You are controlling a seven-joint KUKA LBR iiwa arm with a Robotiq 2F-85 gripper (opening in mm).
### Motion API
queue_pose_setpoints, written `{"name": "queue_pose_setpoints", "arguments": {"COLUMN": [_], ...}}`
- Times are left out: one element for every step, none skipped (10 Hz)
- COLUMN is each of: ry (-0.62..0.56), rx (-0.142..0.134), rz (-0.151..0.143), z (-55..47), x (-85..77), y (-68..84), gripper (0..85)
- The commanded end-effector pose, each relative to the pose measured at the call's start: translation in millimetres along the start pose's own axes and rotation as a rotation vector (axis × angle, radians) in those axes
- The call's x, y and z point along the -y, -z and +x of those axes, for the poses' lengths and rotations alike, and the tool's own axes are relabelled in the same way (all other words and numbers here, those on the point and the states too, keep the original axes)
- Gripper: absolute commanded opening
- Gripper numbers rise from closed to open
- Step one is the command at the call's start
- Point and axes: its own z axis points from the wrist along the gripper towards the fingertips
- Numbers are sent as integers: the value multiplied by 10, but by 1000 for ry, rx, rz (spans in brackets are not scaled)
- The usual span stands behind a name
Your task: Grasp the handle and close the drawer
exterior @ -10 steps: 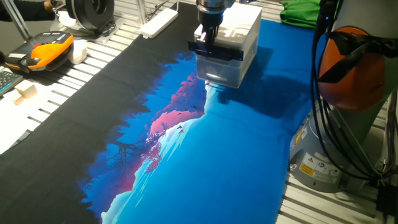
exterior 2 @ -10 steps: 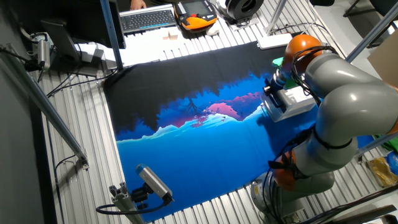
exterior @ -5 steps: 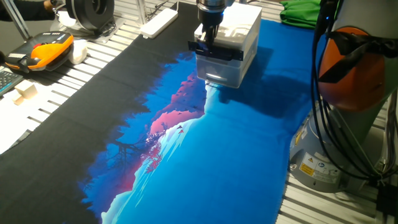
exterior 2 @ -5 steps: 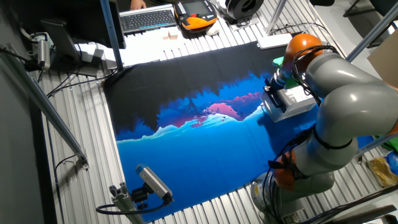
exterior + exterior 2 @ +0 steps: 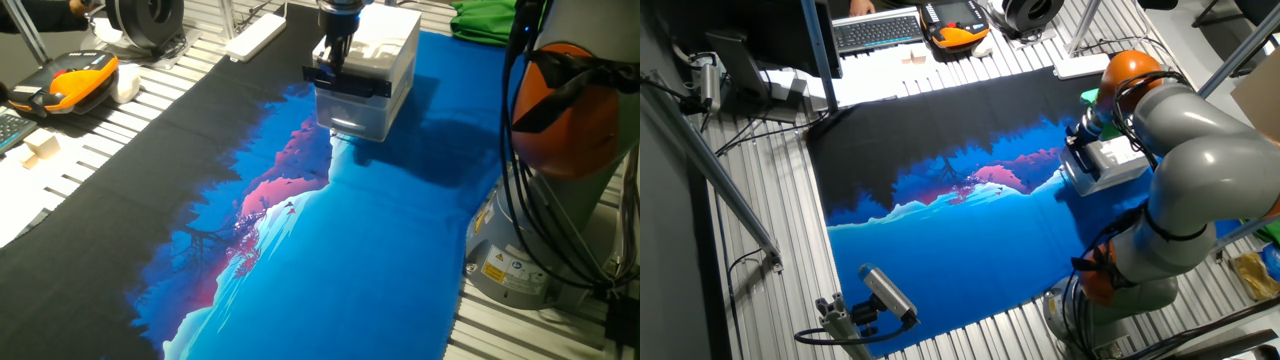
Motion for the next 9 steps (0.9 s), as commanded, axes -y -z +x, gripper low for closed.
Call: {"name": "queue_pose_setpoints", "arguments": {"ry": [0,-4,-6,-7,-7,-4,-4,0,-3], "rx": [4,7,7,3,-2,-7,-11,-19,-23], "rz": [-5,-12,-11,-8,-6,-9,-16,-25,-27], "z": [-4,-10,-20,-29,-34,-40,-48,-55,-60], "x": [-3,-15,-42,-69,-86,-96,-109,-125,-157], "y": [19,38,67,98,129,161,206,255,305], "gripper": [170,170,170,170,170,170,170,0,0]}}
